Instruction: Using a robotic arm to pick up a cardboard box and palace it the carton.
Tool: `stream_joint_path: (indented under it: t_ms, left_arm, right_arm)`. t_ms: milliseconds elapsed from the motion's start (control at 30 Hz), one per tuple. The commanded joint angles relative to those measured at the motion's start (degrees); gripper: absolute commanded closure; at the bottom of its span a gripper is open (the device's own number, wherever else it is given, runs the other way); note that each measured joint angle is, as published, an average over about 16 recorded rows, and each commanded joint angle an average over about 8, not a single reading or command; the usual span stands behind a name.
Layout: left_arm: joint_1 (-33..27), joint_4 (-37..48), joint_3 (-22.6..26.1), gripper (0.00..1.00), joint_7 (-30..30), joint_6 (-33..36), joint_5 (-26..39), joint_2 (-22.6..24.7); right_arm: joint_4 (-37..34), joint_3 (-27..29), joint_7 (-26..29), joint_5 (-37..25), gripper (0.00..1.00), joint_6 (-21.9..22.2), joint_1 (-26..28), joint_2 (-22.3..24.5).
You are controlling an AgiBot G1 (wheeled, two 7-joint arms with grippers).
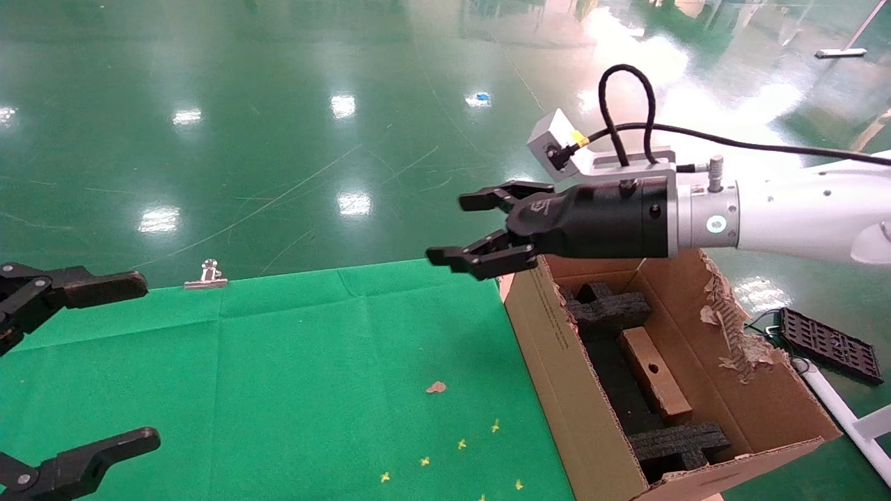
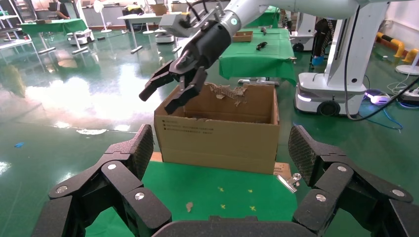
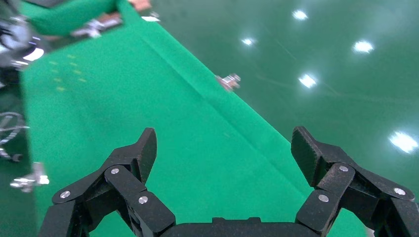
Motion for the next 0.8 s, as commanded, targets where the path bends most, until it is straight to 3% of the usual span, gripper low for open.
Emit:
stream_joint_path:
  t_ms: [33, 800]
  left_arm:
    - [0.0, 0.0, 0.01, 0.0, 0.0, 0.0, 0.0, 0.0]
    - [-0.01, 0.0, 0.07, 0.0, 0.04, -0.03, -0.05, -0.03]
  right_arm:
    - [2.06, 2.35, -0.44, 0.91, 0.0, -0.77, -2.1, 0.19]
    - [25.13, 28.68, -5.42, 11.13, 0.0, -9.42, -25.56, 2.26]
